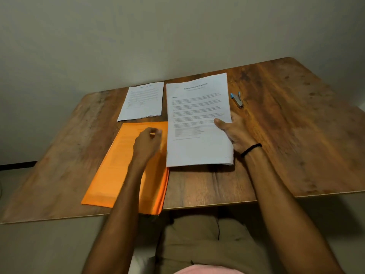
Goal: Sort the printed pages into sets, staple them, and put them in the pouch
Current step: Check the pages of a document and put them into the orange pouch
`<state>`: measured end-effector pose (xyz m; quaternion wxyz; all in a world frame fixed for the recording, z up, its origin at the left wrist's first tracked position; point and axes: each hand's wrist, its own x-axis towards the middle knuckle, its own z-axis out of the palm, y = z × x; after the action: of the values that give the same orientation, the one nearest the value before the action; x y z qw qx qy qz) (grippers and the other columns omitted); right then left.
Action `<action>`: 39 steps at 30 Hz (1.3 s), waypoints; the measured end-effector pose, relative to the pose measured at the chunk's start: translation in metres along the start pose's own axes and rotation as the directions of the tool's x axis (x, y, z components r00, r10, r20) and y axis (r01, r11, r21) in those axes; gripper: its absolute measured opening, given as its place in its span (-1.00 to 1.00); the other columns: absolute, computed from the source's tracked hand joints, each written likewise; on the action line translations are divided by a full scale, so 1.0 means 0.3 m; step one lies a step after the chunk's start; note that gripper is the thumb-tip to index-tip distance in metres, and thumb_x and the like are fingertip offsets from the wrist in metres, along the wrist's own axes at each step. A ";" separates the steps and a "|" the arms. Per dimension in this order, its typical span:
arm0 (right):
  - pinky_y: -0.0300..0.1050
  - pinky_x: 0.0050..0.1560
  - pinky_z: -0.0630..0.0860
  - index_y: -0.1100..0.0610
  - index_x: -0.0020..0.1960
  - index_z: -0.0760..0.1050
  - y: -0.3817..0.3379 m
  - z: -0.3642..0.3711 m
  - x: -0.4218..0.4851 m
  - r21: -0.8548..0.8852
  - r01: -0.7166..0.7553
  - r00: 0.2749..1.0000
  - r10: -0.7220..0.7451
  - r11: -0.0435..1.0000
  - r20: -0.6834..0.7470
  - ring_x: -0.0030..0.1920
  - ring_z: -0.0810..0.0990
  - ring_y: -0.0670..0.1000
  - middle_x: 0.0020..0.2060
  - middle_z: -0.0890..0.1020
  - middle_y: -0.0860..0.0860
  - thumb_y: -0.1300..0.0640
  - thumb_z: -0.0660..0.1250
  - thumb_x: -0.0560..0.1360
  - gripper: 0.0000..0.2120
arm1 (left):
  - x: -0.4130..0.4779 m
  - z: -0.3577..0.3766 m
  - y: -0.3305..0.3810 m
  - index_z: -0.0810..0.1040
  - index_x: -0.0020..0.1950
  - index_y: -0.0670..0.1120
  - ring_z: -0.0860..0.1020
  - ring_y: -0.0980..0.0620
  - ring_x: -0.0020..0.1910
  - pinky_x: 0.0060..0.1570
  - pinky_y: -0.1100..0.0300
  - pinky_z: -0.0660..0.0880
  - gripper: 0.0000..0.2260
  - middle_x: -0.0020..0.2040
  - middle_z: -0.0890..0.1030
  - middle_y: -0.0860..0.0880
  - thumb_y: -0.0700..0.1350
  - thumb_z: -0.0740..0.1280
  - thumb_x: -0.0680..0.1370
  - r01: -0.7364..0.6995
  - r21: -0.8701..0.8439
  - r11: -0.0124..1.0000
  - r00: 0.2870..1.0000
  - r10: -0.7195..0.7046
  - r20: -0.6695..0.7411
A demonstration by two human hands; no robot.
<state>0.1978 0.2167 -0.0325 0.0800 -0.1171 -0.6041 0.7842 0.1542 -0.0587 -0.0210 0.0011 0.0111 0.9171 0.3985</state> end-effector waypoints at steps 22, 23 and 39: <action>0.07 0.15 0.61 0.23 0.38 0.46 -0.017 -0.183 -0.050 -0.083 -0.437 0.782 0.424 0.896 0.457 0.22 0.62 0.24 0.28 0.61 0.18 0.35 0.26 0.58 -0.63 | -0.067 -0.020 -0.002 0.62 -0.24 -0.20 0.51 -0.07 -0.36 -0.37 0.02 0.42 -0.77 -0.32 0.60 -0.15 -0.23 0.25 0.56 -0.198 0.408 0.891 0.944 0.286 -0.167; 0.07 0.15 0.61 0.23 0.37 0.46 -0.019 -0.178 -0.050 -0.097 -0.434 0.774 0.426 0.896 0.468 0.22 0.63 0.23 0.27 0.61 0.18 0.36 0.27 0.58 -0.63 | -0.068 -0.025 0.003 0.59 -0.26 -0.23 0.49 -0.10 -0.35 -0.38 0.04 0.34 -0.77 -0.33 0.56 -0.17 -0.26 0.25 0.56 -0.216 0.447 0.868 0.926 0.327 -0.186; -0.18 -0.15 0.58 0.23 0.31 0.47 0.097 0.170 -0.073 -0.251 -0.164 0.982 0.182 0.954 0.046 -0.01 0.63 0.00 0.14 0.63 0.06 0.43 0.28 0.56 -0.66 | -0.105 -0.090 0.026 0.58 0.29 -0.19 0.58 -0.16 -0.08 -0.29 0.09 0.44 -0.71 0.10 0.59 -0.16 -0.32 0.33 0.57 -0.291 0.611 0.736 0.909 0.412 -0.063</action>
<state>0.2048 0.1560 -0.0464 -0.0251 -0.1514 -0.6865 0.7107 0.1856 -0.0737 0.0030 -0.1674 0.1457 0.9712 0.0865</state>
